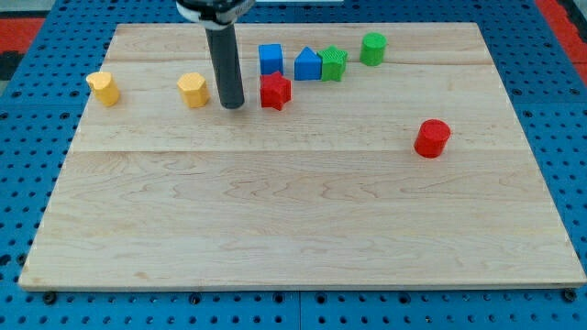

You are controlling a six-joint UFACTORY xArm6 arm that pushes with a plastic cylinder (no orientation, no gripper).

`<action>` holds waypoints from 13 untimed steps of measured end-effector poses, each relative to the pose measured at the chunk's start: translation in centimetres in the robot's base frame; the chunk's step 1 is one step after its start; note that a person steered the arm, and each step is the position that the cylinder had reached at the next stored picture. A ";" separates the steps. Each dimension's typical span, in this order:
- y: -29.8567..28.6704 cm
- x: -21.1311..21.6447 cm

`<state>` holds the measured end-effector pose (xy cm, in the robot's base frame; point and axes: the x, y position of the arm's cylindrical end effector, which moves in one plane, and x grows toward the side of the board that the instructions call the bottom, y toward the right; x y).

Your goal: Move the red star towards the center of the red circle

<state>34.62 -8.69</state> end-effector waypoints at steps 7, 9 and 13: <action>11.0 1.0; 13.1 3.8; 15.3 5.8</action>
<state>40.46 6.60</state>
